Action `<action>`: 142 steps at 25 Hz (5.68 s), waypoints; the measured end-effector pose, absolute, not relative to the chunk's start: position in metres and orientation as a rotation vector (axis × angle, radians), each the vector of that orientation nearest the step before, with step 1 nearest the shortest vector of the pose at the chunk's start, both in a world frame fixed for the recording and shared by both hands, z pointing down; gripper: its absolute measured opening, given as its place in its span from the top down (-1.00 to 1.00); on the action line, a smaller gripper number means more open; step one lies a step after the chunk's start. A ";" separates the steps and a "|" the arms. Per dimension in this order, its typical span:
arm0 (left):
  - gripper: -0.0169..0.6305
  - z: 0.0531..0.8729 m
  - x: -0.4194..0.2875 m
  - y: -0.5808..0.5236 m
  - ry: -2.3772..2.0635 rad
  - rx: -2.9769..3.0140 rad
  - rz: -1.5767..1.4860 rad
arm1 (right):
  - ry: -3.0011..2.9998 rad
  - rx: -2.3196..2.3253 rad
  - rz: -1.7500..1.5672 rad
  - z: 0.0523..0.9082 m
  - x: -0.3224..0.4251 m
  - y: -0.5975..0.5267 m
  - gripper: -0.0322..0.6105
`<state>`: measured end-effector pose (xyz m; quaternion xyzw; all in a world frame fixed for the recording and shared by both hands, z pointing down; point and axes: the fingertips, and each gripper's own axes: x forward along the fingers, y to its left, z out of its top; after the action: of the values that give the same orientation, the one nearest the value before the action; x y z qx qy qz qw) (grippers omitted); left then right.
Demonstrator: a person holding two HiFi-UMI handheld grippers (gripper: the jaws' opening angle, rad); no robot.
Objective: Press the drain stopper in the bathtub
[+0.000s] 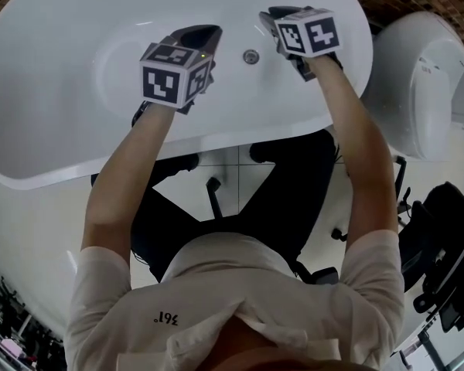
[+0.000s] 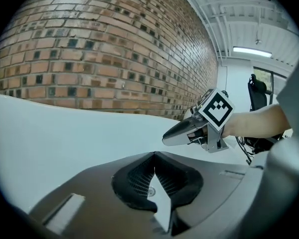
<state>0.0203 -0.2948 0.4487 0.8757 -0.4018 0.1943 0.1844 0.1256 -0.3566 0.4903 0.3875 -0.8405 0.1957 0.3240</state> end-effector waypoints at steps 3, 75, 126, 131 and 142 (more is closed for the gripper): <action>0.93 0.473 0.018 -0.300 -1.119 2.442 0.602 | -2.152 0.967 0.541 0.529 0.120 -0.364 0.62; 0.93 0.677 0.000 -0.280 -0.755 2.037 0.900 | -1.634 0.678 0.651 0.866 0.104 -0.357 0.87; 0.93 0.507 -0.034 -0.278 -0.992 2.211 0.680 | -1.800 0.819 0.467 0.624 0.096 -0.361 0.75; 0.93 0.487 -0.037 -0.265 -1.015 2.233 0.667 | -1.814 0.833 0.456 0.597 0.096 -0.351 0.75; 0.93 0.444 -0.039 -0.253 -1.067 2.289 0.589 | -1.802 0.906 0.408 0.554 0.110 -0.340 0.76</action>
<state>-0.0388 -0.2532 0.4439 0.8498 -0.3959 0.2187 0.2708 0.1102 -0.3401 0.5544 0.3771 -0.7503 0.1698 0.5157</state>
